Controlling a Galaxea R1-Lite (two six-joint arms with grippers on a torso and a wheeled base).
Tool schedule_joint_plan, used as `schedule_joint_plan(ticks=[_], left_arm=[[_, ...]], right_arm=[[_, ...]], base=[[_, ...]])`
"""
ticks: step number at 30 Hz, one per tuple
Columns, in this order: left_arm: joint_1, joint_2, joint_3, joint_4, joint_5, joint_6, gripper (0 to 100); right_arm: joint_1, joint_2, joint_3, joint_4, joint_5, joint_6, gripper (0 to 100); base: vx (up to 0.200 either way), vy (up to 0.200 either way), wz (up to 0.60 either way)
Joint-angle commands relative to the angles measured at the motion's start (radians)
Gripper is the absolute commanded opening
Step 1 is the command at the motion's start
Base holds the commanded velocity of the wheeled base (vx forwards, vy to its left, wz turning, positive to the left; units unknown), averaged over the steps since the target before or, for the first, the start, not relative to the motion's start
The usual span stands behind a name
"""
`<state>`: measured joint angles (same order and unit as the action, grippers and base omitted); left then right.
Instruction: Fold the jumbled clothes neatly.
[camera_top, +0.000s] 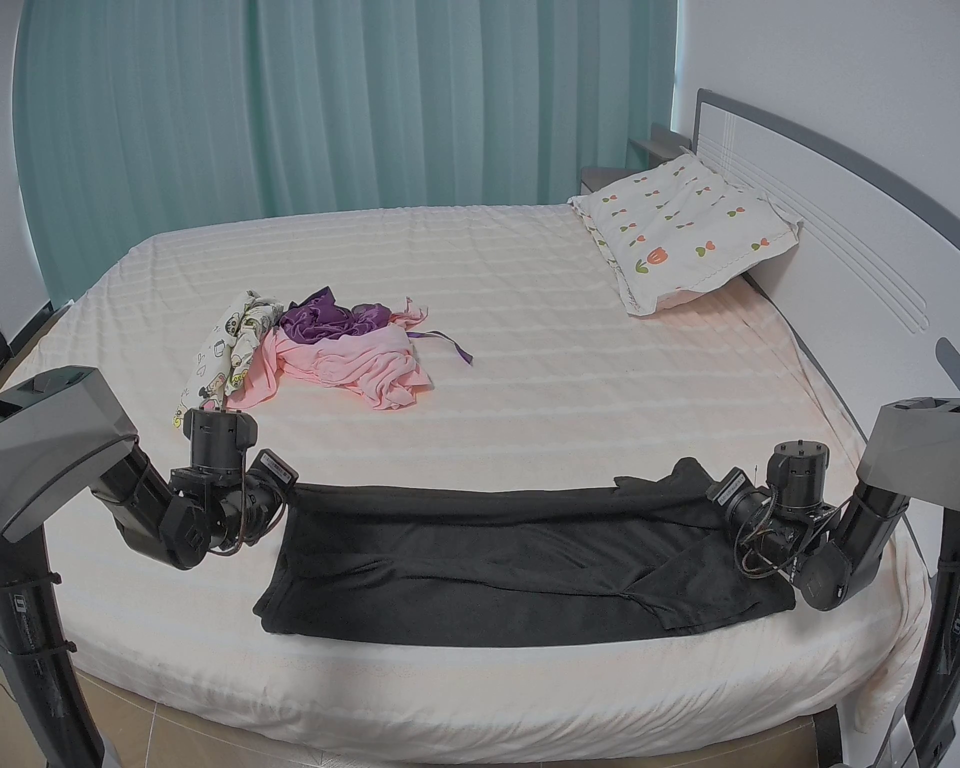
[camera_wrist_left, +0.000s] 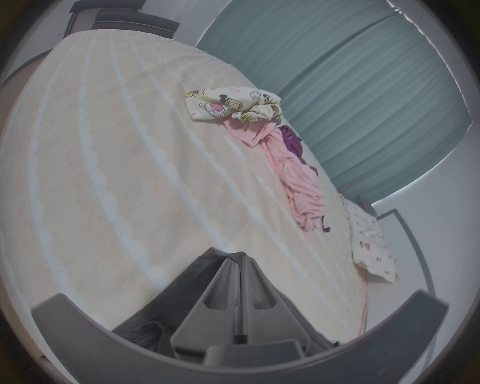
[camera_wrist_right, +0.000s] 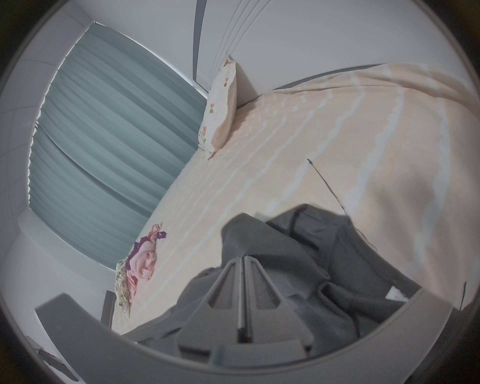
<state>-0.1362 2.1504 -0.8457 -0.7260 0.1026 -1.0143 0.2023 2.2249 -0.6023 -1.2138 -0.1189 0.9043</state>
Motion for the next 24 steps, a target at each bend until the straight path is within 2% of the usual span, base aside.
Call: schedule_joint_plan(ticks=[1, 3, 21, 22, 23, 24], left_arm=[[0.000, 0.020, 0.047, -0.001, -0.001, 0.028, 0], [-0.002, 0.026, 0.068, 0.000, -0.004, 0.052, 0], [-0.016, 0.052, 0.094, 0.010, -0.007, 0.056, 0], [-0.017, 0.054, 0.094, 0.011, -0.007, 0.056, 100], [-0.017, 0.054, 0.094, 0.011, -0.007, 0.056, 100], [-0.017, 0.054, 0.096, 0.011, -0.006, 0.057, 100]], right_arm=[[0.002, 0.007, 0.044, -0.006, 0.001, -0.008, 0], [0.003, 0.007, 0.061, -0.009, 0.002, -0.018, 0], [0.022, 0.010, 0.102, -0.004, 0.002, -0.041, 0], [0.022, 0.012, 0.102, -0.004, 0.002, -0.044, 0], [0.023, 0.010, 0.102, -0.004, 0.001, -0.045, 100], [0.025, 0.007, 0.102, -0.004, 0.001, -0.045, 100]], base=[[0.000, 0.000, 0.00], [0.000, 0.000, 0.00], [0.000, 0.000, 0.00], [0.000, 0.000, 0.00], [0.000, 0.000, 0.00], [0.000, 0.000, 0.00]])
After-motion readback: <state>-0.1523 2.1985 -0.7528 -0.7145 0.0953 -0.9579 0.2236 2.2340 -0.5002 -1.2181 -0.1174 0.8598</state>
